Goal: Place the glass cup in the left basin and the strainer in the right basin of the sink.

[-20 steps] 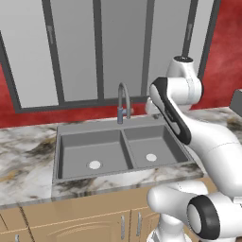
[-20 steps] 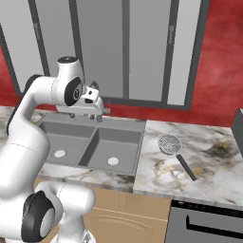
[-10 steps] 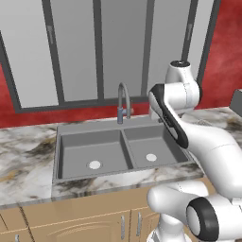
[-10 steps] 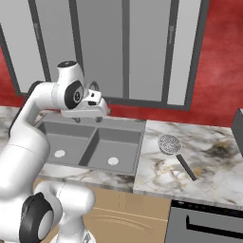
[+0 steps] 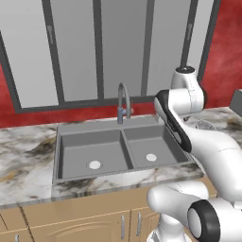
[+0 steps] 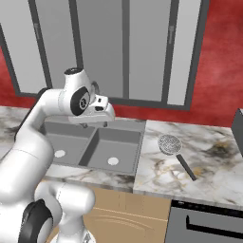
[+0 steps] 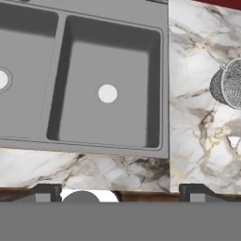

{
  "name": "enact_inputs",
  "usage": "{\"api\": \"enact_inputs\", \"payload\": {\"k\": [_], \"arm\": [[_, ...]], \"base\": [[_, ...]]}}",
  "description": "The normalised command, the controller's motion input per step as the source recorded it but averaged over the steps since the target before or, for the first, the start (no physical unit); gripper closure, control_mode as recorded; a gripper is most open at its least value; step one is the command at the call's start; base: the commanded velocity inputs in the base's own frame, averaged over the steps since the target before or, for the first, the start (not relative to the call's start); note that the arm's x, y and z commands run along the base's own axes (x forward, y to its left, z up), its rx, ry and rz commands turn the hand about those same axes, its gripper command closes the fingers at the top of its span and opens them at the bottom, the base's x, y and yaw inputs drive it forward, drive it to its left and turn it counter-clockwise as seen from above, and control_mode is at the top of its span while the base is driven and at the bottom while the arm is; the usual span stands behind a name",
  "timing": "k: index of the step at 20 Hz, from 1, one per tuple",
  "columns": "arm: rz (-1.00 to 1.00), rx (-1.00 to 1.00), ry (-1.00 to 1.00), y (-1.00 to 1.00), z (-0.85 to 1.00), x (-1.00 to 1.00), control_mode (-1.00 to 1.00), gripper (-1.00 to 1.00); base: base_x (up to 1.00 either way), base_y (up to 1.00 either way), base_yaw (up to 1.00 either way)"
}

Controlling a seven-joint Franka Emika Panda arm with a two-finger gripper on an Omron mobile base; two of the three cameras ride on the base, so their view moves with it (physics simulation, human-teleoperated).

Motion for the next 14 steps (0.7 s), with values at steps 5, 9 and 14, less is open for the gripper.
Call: {"api": "enact_inputs", "payload": {"k": [5,9,14], "arm": [[0.02,0.00,0.00,-0.34,-0.10,-0.08,-1.00,-1.00],[0.03,0.00,0.00,-0.39,-0.12,-0.02,-1.00,-1.00],[0.04,0.00,0.00,-0.38,-0.19,0.00,-1.00,-1.00]], "base": [[0.00,0.00,0.00],[0.00,0.00,0.00],[0.00,0.00,0.00]]}}
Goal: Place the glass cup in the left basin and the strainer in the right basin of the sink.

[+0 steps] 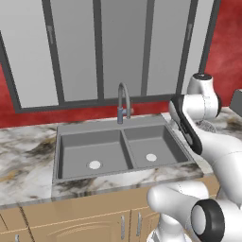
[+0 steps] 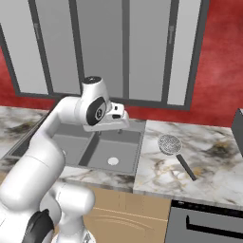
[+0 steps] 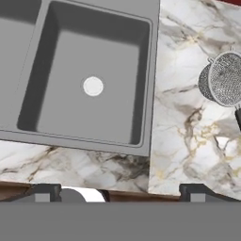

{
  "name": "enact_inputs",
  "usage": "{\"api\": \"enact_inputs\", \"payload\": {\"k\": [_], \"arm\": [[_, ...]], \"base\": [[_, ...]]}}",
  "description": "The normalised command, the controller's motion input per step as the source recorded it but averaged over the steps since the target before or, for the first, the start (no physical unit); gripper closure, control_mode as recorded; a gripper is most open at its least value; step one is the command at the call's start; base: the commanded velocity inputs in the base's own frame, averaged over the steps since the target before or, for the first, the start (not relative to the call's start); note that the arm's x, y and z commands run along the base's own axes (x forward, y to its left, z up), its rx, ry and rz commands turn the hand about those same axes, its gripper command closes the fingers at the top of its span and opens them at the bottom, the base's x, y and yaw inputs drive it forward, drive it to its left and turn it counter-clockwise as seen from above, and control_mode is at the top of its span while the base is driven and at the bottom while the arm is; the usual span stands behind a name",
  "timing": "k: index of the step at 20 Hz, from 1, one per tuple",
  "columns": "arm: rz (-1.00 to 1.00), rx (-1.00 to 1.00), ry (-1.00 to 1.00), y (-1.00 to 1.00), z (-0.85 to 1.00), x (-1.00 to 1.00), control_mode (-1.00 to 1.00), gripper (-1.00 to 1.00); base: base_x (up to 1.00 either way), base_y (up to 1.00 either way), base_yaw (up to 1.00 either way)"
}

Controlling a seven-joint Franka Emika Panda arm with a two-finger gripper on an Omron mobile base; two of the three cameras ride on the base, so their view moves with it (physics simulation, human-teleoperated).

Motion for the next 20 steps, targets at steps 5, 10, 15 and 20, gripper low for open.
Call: {"api": "enact_inputs", "payload": {"k": [5,10,15,20], "arm": [[0.03,0.00,0.00,-0.41,-0.19,0.00,-1.00,-1.00],[0.03,0.00,0.00,-0.42,-0.23,0.00,-1.00,-1.00],[0.02,0.00,0.00,-0.43,-0.26,0.00,-1.00,-1.00],[0.01,0.00,0.00,-0.46,-0.22,0.00,-1.00,-1.00]], "base": [[0.00,0.00,0.00],[0.00,0.00,0.00],[0.00,0.00,0.00],[0.00,0.00,0.00]]}}
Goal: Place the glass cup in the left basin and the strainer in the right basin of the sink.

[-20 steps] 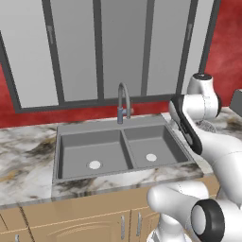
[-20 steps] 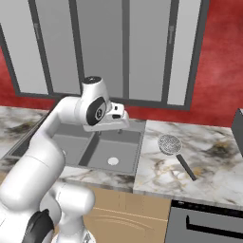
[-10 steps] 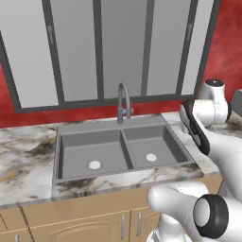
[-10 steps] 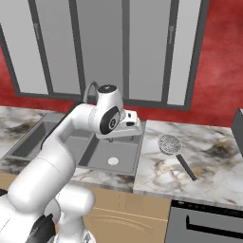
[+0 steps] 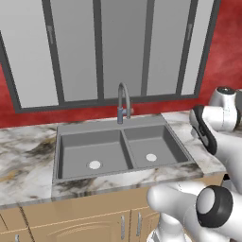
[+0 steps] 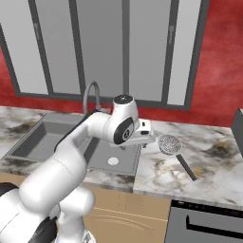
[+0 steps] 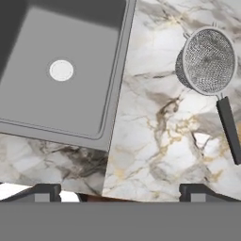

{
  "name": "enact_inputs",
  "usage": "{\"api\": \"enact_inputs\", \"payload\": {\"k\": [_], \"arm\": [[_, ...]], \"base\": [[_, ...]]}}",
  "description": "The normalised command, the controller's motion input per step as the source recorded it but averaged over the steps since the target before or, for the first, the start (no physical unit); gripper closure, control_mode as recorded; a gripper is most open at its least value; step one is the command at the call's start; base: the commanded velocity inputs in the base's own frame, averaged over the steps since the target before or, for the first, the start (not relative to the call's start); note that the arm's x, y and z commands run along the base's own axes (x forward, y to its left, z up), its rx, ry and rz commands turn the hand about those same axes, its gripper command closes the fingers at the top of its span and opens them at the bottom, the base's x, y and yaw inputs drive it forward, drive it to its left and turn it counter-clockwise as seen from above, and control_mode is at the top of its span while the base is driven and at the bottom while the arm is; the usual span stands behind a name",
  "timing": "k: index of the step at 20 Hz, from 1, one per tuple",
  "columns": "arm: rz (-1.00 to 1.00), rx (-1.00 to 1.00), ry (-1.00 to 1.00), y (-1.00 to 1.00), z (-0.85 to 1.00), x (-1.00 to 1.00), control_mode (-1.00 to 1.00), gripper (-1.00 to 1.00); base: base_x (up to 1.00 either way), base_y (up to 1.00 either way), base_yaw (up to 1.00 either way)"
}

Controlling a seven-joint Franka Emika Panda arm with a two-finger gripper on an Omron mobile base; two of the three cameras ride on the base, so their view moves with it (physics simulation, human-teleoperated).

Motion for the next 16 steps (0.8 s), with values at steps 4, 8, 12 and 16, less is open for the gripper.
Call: {"api": "enact_inputs", "payload": {"k": [4,8,12,16], "arm": [[0.00,0.00,0.00,-0.48,-0.18,0.03,-1.00,-1.00],[0.00,0.00,0.00,-0.47,-0.19,0.12,-1.00,-1.00],[0.00,0.00,0.00,-0.39,-0.21,0.17,-1.00,-1.00],[0.00,0.00,0.00,-0.30,-0.25,0.28,-1.00,-1.00]], "base": [[0.00,0.00,0.00],[0.00,0.00,0.00],[0.00,0.00,0.00],[0.00,0.00,0.00]]}}
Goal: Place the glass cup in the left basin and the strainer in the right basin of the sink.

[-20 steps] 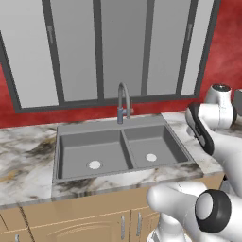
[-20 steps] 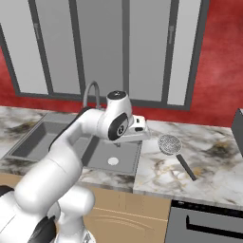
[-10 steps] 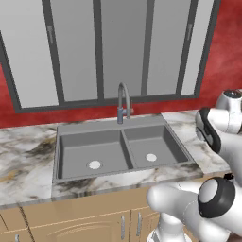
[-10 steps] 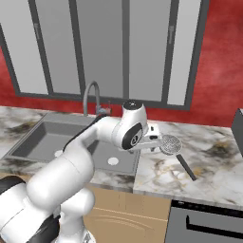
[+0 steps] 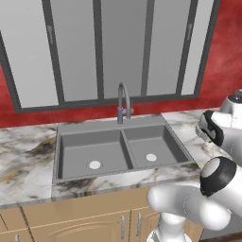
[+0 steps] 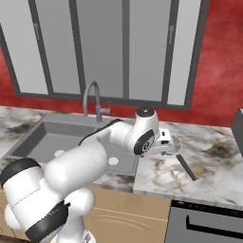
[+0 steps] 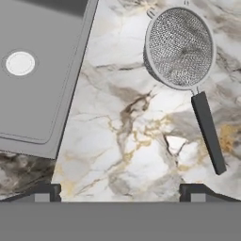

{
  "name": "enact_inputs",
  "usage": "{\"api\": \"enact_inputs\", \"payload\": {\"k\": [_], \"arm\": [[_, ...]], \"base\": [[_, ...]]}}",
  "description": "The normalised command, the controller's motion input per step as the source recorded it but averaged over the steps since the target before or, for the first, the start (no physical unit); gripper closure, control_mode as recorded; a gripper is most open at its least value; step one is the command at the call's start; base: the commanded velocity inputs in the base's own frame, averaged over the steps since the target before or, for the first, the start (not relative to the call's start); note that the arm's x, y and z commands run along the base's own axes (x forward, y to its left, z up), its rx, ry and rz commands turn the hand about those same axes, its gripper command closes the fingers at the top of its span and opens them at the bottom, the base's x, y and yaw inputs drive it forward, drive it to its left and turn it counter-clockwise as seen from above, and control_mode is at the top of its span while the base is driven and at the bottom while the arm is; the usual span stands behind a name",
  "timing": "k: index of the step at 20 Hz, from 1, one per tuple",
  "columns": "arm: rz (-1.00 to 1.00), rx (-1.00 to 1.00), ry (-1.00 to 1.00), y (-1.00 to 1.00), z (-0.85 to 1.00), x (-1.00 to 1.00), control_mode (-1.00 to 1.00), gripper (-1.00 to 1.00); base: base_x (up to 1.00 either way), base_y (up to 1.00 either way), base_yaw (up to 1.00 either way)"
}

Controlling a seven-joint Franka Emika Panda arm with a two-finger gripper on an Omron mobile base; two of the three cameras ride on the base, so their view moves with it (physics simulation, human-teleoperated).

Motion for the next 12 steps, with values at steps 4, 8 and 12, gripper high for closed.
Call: {"api": "enact_inputs", "payload": {"k": [4,8,12], "arm": [[0.00,0.00,0.00,-0.28,-0.29,0.36,-1.00,-1.00],[0.00,0.00,0.00,-0.28,-0.27,0.40,-1.00,-1.00],[0.00,0.00,0.00,-0.35,-0.18,0.35,-1.00,-1.00]], "base": [[0.00,0.00,0.00],[0.00,0.00,0.00],[0.00,0.00,0.00]]}}
